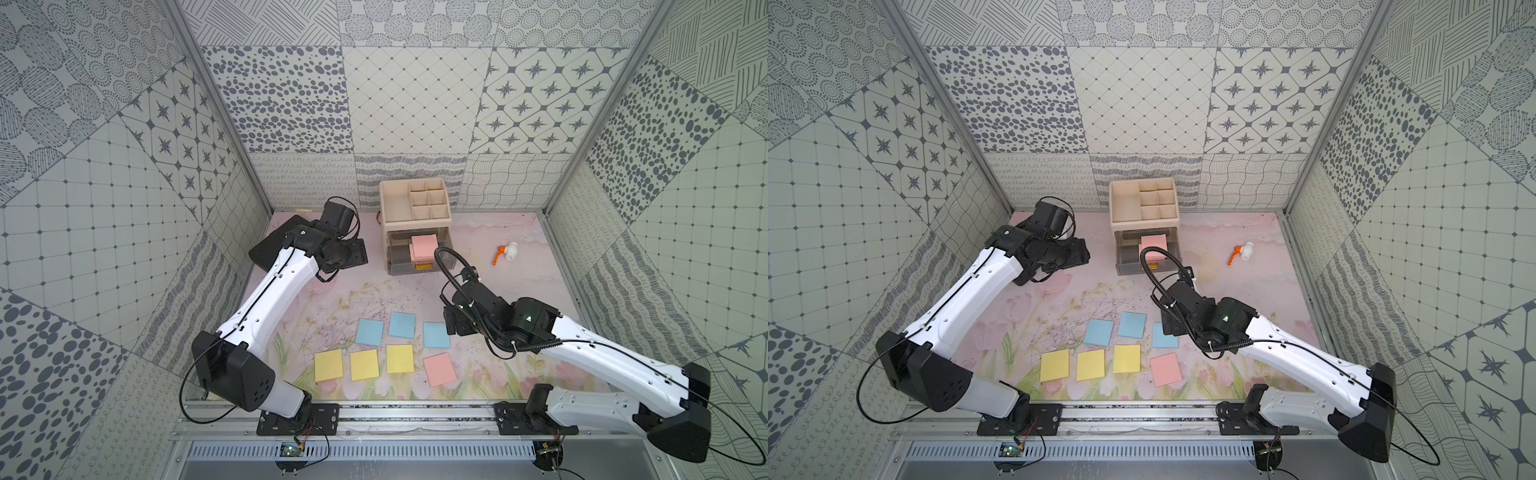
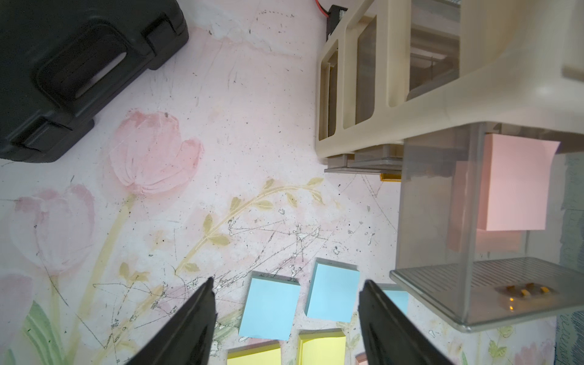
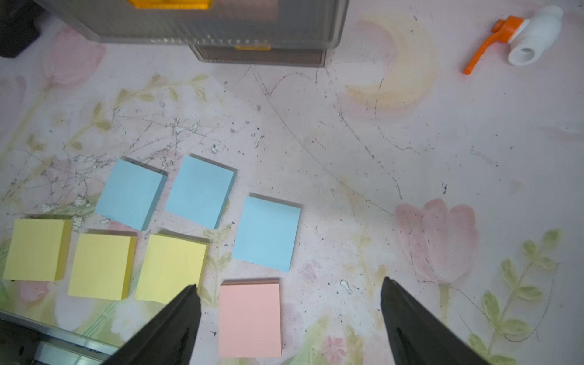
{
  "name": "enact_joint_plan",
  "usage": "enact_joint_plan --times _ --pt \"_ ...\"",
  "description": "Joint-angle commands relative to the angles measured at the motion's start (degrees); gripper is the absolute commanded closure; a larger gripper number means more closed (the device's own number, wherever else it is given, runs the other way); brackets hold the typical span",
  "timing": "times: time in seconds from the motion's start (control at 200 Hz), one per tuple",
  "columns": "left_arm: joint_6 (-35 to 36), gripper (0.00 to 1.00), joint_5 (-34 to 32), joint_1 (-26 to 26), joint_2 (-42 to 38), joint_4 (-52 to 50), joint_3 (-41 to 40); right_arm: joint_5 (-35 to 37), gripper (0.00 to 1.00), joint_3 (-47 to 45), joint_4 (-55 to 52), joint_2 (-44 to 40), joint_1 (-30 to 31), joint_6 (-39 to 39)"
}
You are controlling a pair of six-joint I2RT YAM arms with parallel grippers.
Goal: Please put the sticky notes in the drawer by color
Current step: Pick up the sticky notes from the center of the board.
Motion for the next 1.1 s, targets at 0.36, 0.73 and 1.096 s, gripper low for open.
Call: enact_joint_plan --times 0.36,0.73,1.096 --pt "-0.75 0.24 0.02 1.58 -2.53 -1.5 -4.19 -6.29 0.01 -8.76 10.77 14.16 14.88 11.47" --pt "-1.27 0.24 1.45 1.74 -2.68 -0.86 -4.72 -9.88 0.01 -13.89 15.5 18.55 15.5 12.36" --pt "-1.21 0.24 1.29 1.77 -2.58 -0.89 -4.73 -10.12 0.01 -14.12 16.92 22.6 14.89 12.43"
